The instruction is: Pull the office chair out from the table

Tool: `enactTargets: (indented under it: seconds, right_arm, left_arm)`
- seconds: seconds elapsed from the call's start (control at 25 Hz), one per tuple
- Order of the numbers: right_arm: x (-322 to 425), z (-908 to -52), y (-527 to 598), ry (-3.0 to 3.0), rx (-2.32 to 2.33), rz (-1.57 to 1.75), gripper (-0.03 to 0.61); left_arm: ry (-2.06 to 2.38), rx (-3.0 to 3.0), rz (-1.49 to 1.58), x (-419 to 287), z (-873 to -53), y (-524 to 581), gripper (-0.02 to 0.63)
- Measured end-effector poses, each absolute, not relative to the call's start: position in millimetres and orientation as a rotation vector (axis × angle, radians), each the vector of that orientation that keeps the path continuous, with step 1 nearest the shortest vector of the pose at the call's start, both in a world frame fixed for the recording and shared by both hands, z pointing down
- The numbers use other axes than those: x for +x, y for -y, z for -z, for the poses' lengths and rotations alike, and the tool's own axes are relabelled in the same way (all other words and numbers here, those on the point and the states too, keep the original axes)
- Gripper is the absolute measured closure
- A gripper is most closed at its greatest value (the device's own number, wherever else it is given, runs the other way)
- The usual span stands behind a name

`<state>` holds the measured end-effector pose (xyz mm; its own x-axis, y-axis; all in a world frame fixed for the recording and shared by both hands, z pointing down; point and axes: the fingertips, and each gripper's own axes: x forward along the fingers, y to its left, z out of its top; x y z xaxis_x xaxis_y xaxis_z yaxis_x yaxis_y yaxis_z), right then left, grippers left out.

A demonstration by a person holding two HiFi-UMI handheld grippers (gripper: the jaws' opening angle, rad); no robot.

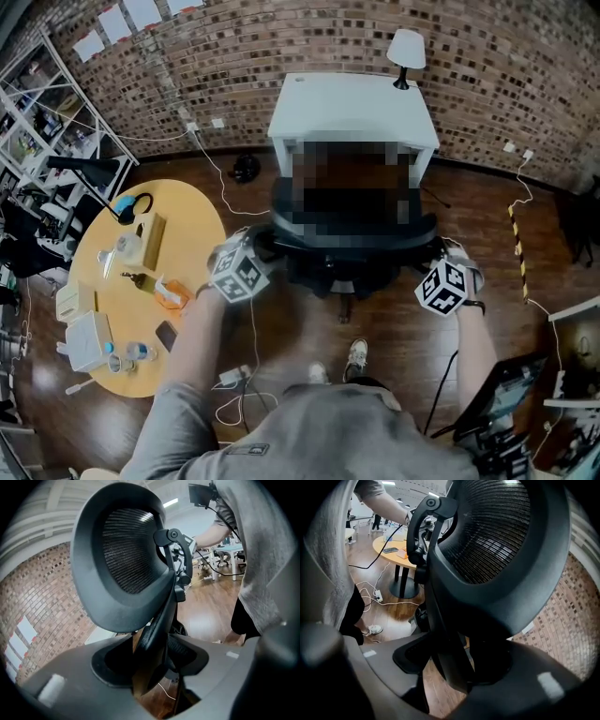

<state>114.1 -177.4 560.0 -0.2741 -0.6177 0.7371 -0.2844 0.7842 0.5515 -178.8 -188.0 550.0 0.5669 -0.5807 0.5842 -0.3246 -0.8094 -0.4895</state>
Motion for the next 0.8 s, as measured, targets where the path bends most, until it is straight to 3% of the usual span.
enactTargets:
  seconds: [0.8]
  right_arm:
    - [108.6, -562.0, 111.2, 1.914, 0.652, 0.421, 0.333]
  left_arm:
    - [-0.821, -2.476, 1.152, -183.2, -555.5, 129.6, 0.364]
